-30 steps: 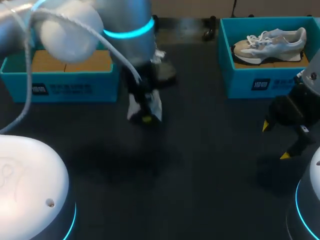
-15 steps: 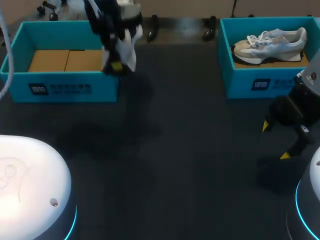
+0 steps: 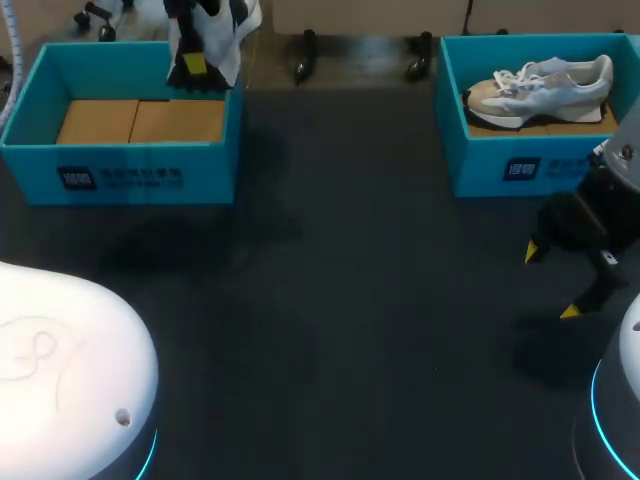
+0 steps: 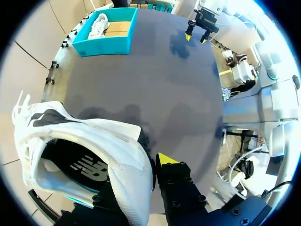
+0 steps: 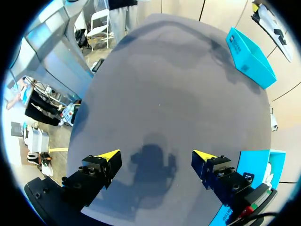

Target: Take the shoe out of the shoebox, open the shoe tongue, remove and reinsert the insole, then place the shoe into the shoebox

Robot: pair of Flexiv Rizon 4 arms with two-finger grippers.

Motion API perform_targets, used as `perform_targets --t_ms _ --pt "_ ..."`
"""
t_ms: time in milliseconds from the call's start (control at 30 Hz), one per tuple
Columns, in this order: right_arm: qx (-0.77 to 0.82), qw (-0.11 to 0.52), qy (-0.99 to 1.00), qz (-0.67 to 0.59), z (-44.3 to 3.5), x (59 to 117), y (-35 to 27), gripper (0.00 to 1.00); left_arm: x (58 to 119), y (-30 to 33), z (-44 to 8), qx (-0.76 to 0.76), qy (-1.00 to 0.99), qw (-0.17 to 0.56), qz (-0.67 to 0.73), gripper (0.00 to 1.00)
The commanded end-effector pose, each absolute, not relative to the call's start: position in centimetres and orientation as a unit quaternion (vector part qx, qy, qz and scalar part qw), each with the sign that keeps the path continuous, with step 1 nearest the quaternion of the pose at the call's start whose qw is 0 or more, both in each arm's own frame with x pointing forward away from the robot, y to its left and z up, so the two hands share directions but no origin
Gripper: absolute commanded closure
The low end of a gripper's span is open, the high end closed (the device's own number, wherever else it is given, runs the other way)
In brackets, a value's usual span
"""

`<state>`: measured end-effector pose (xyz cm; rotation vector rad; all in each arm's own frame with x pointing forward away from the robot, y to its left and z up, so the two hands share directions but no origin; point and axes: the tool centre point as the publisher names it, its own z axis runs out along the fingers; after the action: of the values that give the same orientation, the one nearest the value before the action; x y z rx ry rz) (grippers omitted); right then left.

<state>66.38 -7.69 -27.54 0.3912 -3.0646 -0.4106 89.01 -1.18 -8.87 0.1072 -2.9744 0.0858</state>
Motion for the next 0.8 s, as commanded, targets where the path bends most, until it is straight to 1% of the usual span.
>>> perform_targets --t_ms 33,367,433,567,633,700,800 --pt "0.125 0.012 -0.983 -0.130 -27.7 66.3 -7.6 0.00 89.3 -1.2 -8.6 0.035 -0.995 0.085 0.027 1.00" --pt "0.125 0.012 -0.983 -0.130 -27.7 66.3 -7.6 0.00 89.6 -1.0 -8.7 0.041 -0.996 0.078 0.022 1.00" --pt "0.125 0.012 -0.983 -0.130 -27.7 66.3 -7.6 0.00 90.7 -0.1 -8.9 0.046 -0.994 0.092 0.044 1.00" --pt "0.125 0.012 -0.983 -0.130 -27.7 66.3 -7.6 0.00 93.2 2.3 -9.3 0.067 -0.992 0.094 0.053 1.00" --pt "0.125 0.012 -0.983 -0.130 -27.7 66.3 -7.6 0.00 94.9 4.1 -9.3 0.086 -0.992 0.076 0.048 1.00" --pt "0.125 0.012 -0.983 -0.130 -27.7 66.3 -7.6 0.00 96.5 5.8 -9.0 0.077 -0.991 0.083 0.068 1.00" --pt "0.125 0.012 -0.983 -0.130 -27.7 66.3 -7.6 0.00 98.5 8.1 -8.8 0.069 -0.992 0.072 0.078 1.00"
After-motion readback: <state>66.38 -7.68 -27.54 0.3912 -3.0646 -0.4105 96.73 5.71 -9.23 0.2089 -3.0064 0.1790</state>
